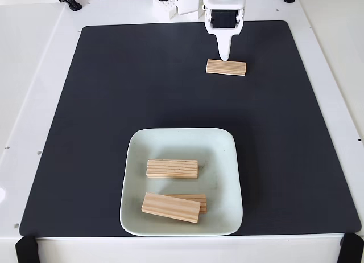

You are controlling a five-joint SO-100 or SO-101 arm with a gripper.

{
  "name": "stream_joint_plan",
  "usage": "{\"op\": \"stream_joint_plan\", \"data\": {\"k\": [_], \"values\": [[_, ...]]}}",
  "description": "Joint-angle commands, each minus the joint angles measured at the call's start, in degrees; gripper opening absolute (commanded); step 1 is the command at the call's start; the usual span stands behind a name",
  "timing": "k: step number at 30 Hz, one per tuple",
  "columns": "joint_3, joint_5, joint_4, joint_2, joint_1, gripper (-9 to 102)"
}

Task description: Pick up the wooden block and place them on the plate.

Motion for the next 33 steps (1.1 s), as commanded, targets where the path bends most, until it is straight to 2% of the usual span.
{"op": "stream_joint_plan", "data": {"k": [1,9,15,18,33], "values": [[-1.7,0.3,0.3,0.0,-0.3,0],[-1.8,0.3,6.2,-0.3,-1.1,2],[-2.3,0.3,6.2,-0.3,-1.1,21],[-2.0,0.2,6.2,-0.3,-1.2,27],[-2.7,0.3,5.4,-5.1,-3.1,27]]}}
